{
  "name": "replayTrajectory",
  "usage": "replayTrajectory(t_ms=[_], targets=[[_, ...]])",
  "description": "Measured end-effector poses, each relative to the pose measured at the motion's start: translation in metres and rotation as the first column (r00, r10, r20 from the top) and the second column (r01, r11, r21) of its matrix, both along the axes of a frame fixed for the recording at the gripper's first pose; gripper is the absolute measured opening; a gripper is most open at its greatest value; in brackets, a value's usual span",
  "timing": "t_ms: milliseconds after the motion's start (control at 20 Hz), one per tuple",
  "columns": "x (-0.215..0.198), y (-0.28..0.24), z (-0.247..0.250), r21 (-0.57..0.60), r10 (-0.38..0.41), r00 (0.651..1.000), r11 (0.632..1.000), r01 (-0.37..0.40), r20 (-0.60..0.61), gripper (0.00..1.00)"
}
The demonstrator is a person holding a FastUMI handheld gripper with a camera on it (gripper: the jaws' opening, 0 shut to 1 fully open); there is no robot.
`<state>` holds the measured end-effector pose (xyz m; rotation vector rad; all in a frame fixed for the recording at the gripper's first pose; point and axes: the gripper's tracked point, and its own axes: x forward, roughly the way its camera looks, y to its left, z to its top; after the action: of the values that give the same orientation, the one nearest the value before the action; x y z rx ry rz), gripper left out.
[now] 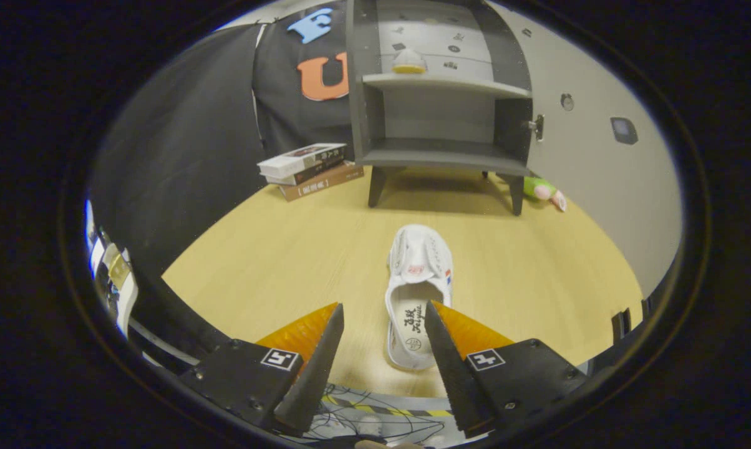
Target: Open the shoe cabinet door, grab the shoes and put them into the shoe cabinet, then close the shoe cabinet door.
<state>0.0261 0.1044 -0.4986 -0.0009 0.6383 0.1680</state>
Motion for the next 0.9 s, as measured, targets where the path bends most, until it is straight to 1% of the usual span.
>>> replayTrajectory(t_ms=[150, 350, 700, 850, 900], targets=[[0.017, 0.004, -0.016, 0.027, -0.024, 0.998, 0.999, 0.026, -0.058, 0.83], [0.040, 0.010, -0.029, 0.056, -0.042, 0.996, 0.997, 0.047, -0.084, 0.83], [0.084, 0.013, -0.029, 0.057, -0.064, 0.998, 0.996, 0.063, 0.021, 0.83], [0.099, 0.010, -0.029, 0.091, -0.079, 0.996, 0.993, 0.076, 0.030, 0.83], [0.104, 0.012, -0.029, 0.102, -0.066, 0.997, 0.993, 0.062, 0.037, 0.83]])
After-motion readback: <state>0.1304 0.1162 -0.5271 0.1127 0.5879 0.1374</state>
